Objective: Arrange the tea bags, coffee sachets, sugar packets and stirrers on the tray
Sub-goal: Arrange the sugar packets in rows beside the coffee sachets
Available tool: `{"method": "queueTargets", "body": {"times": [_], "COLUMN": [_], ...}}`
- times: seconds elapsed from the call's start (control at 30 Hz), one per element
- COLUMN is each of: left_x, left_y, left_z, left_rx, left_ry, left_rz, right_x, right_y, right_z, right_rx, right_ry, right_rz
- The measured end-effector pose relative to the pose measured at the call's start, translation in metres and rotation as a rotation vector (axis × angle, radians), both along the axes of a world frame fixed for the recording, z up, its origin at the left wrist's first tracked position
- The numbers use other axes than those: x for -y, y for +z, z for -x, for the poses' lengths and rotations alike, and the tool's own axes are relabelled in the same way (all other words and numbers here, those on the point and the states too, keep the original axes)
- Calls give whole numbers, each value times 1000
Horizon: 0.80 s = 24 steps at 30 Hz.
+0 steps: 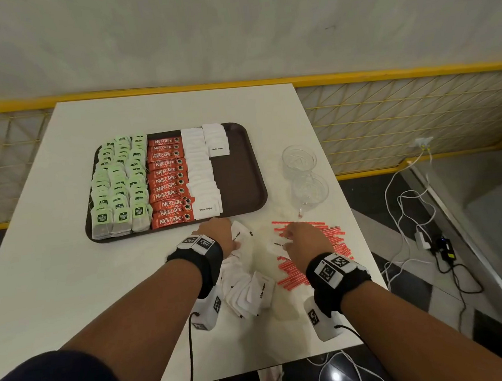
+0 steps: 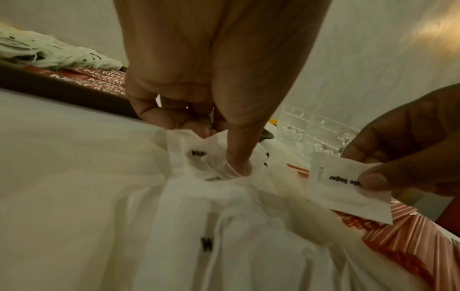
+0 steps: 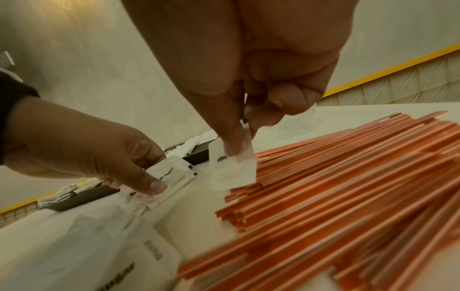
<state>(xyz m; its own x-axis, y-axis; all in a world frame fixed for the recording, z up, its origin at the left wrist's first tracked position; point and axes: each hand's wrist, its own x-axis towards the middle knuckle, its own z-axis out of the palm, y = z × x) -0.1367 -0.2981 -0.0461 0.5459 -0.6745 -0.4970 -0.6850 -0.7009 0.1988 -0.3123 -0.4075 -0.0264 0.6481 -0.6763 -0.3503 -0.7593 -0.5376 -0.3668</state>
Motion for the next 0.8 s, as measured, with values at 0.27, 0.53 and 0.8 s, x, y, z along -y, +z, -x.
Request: {"method": "queueTargets", "body": {"times": [0.27,0.53,0.8], "left_x": [-9,-41,-87], "left_y": [13,63,94], "left_z": [-2,-53,-107], "left_rx": [9,-429,-756], "left_ry": [-83,238,329], "left_rz": [89,573,718], "right_x": [-2,-19,-47], "right_y": [26,75,107], "right_z": [-13,-62,-137], "right_rx": [169,404,417], "right_ry": [-23,-51,159], "right_rz": [-13,-208,-223]}}
